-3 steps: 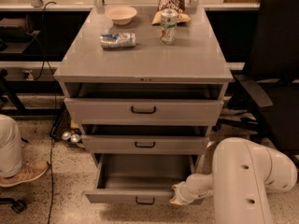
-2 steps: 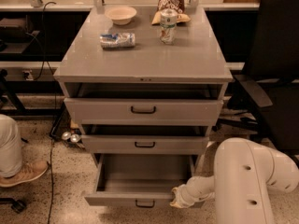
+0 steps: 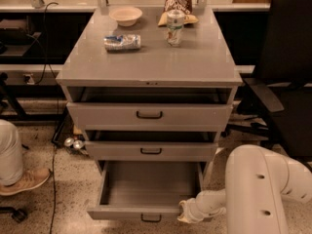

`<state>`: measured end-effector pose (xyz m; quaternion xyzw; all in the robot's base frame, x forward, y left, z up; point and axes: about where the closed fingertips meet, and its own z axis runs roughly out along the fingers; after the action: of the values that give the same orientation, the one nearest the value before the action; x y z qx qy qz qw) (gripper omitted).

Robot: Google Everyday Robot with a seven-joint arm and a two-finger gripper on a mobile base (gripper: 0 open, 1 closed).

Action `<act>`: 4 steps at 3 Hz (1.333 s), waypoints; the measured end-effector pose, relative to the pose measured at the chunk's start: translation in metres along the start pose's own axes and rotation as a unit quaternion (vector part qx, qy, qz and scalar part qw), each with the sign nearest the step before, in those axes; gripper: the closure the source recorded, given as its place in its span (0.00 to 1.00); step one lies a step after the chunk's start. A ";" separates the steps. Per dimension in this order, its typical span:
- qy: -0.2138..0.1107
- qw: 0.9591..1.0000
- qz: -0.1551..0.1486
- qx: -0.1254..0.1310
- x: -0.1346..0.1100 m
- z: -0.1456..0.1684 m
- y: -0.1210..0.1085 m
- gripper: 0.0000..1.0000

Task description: Open bottom drawer

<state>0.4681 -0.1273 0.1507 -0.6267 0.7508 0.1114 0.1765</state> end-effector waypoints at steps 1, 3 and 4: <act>0.000 1.000 0.000 0.000 -0.002 -0.005 0.000 1.00; -0.002 1.000 0.014 -0.002 0.003 -0.008 0.024 0.87; -0.002 1.000 0.014 -0.003 0.003 -0.007 0.026 0.57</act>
Offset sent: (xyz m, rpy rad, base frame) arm -0.2765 -0.0275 -0.0923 0.0772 0.1369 -0.2628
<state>0.4412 -0.1277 0.1542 -0.6162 0.7590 0.1176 0.1745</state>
